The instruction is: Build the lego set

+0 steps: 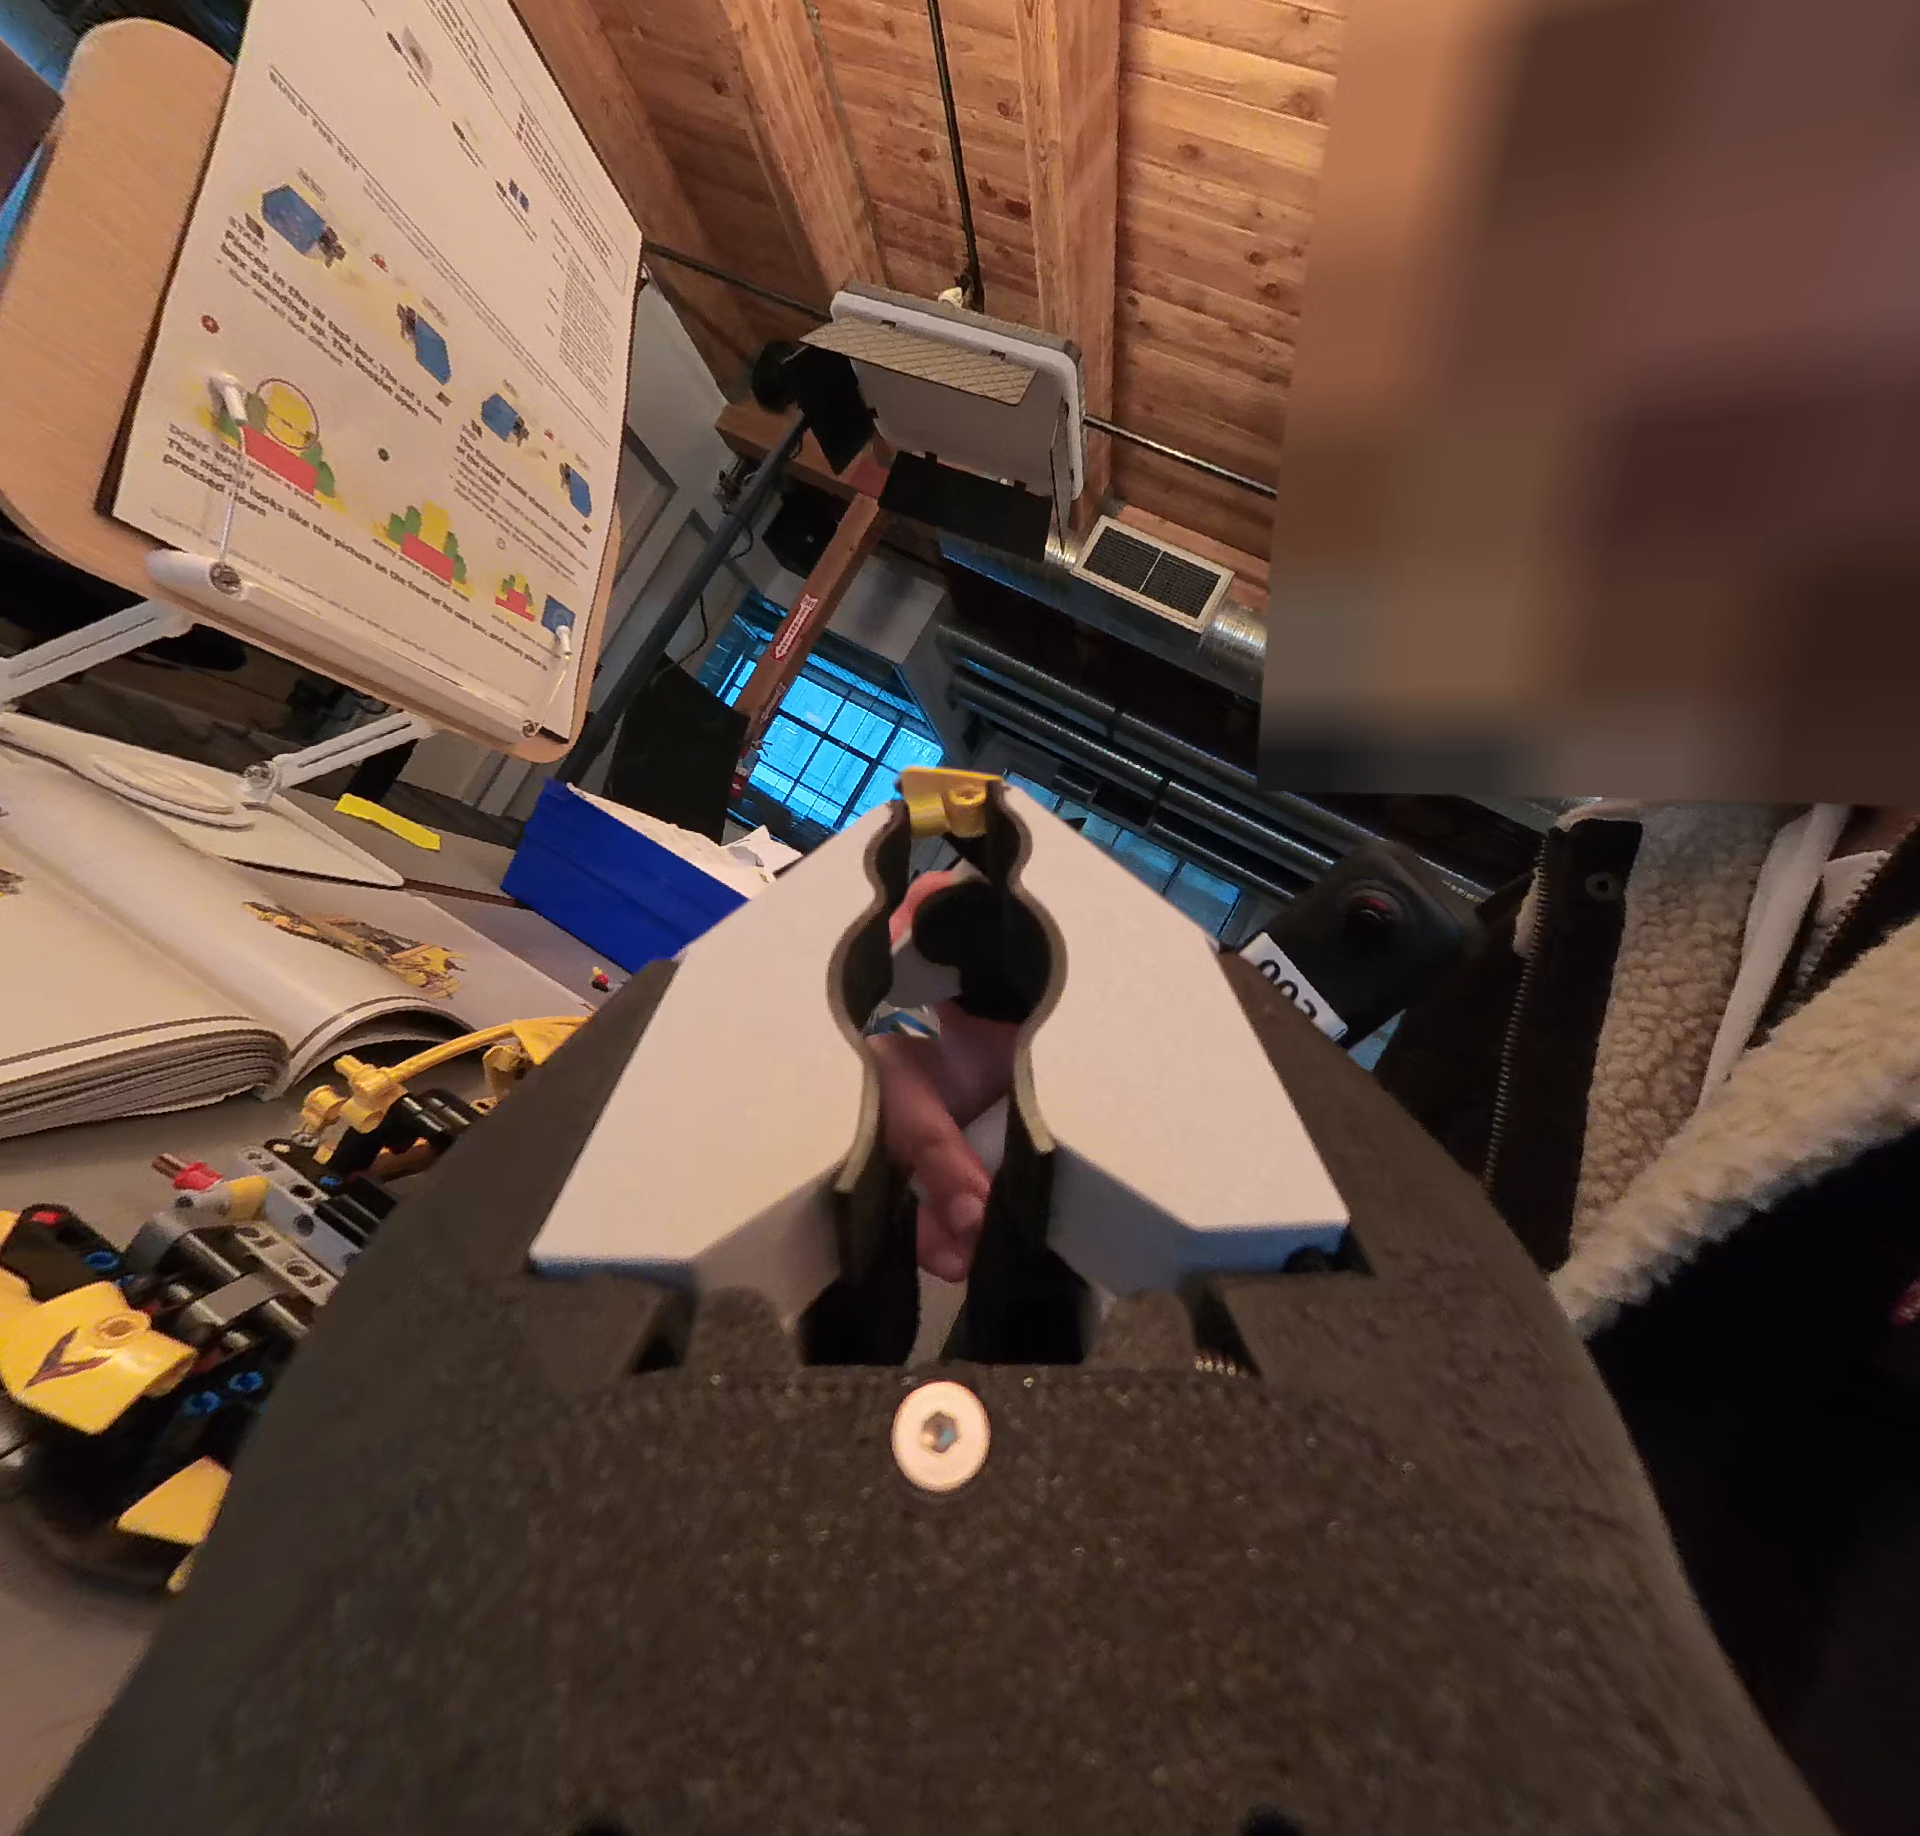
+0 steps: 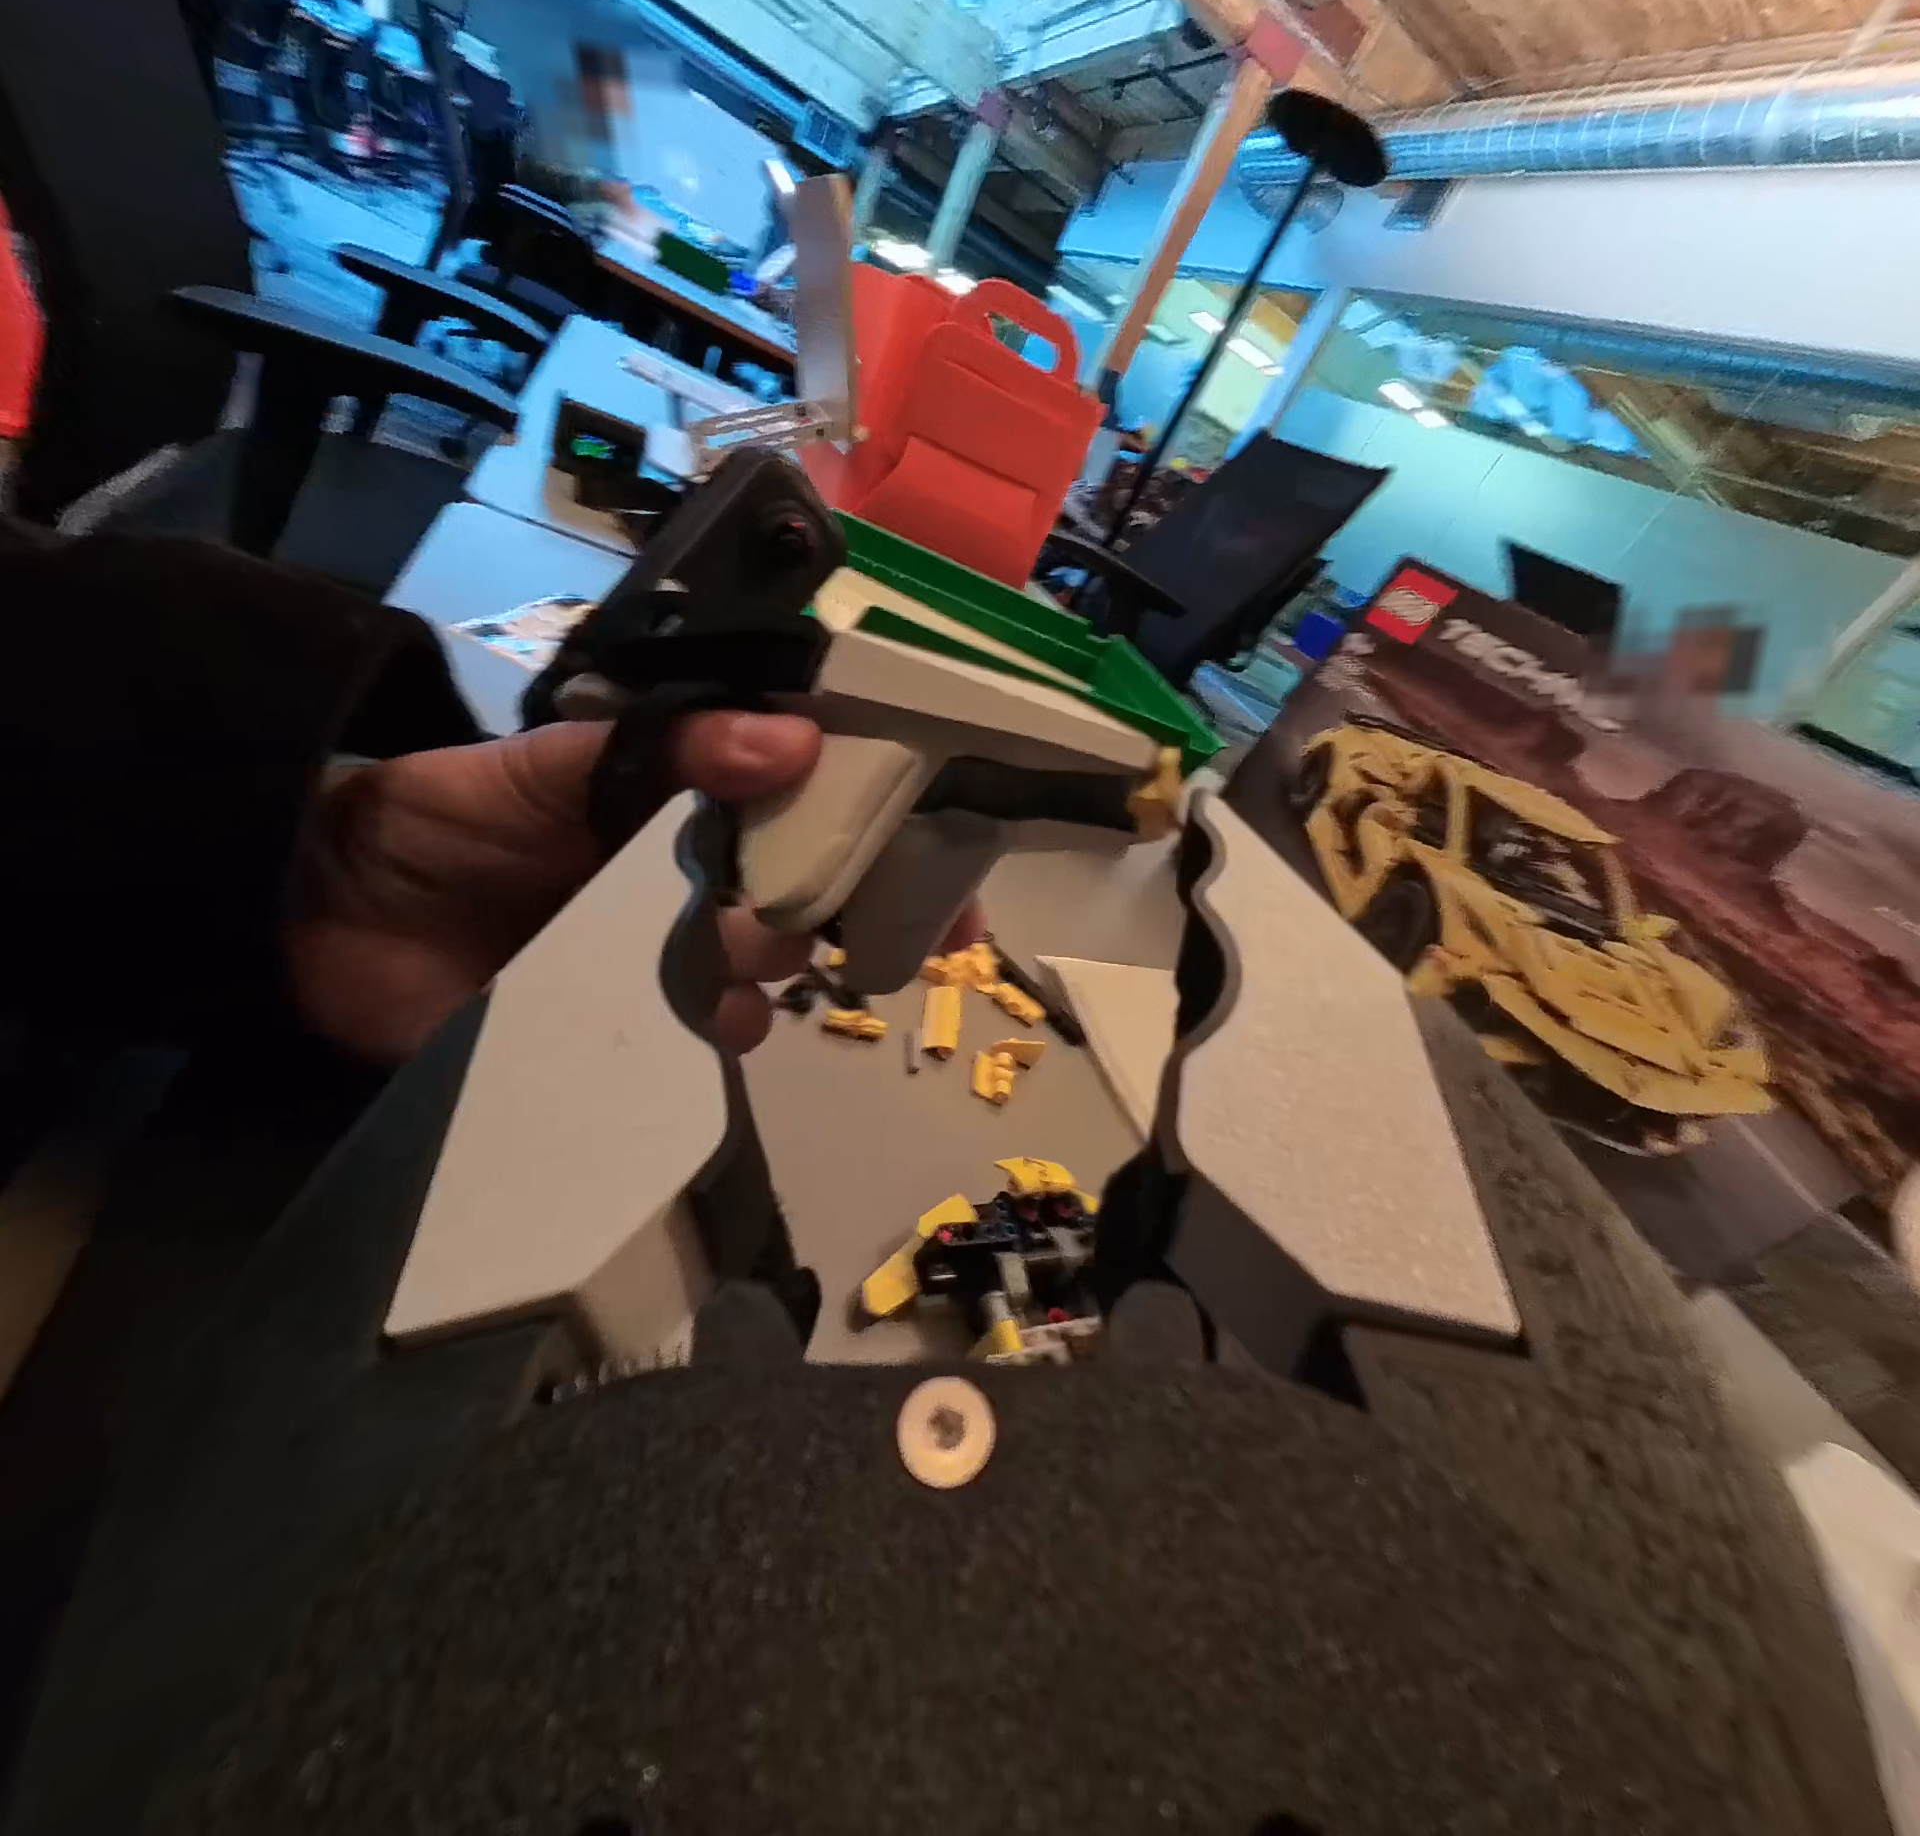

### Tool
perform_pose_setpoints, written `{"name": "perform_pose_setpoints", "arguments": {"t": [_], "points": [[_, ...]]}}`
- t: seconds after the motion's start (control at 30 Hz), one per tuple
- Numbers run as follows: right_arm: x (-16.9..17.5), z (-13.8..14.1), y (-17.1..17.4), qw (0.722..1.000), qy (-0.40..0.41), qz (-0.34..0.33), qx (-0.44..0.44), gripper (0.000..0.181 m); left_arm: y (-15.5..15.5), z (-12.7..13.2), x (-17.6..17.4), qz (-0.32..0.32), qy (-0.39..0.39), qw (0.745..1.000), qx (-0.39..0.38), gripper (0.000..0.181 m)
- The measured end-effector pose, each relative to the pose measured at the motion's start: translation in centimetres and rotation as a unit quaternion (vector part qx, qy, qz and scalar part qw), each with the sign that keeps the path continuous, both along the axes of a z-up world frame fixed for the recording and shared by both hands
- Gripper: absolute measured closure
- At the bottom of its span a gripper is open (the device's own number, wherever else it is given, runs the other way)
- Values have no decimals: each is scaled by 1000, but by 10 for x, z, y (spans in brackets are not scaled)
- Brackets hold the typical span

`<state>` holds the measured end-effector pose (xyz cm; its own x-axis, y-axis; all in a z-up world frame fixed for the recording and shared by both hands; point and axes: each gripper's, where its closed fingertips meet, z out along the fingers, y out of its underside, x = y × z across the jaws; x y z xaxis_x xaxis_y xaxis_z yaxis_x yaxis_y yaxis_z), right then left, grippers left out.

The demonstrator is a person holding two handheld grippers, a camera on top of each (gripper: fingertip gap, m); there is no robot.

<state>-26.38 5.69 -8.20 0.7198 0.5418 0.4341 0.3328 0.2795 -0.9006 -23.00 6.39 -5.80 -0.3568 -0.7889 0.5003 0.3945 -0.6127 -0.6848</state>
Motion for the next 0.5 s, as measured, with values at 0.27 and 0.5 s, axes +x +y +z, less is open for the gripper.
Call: {"name": "perform_pose_setpoints", "arguments": {"t": [0.27, 0.5], "points": [[-4, -1, -3, 1000, 0, 8, -6, 90, 2, 0, -1, 8, 0, 1000, 3, 167], [5, 9, -4, 1000, 22, 4, 8, 97, 10, 0, -6, 18, -12, 1000, -19, 168]]}}
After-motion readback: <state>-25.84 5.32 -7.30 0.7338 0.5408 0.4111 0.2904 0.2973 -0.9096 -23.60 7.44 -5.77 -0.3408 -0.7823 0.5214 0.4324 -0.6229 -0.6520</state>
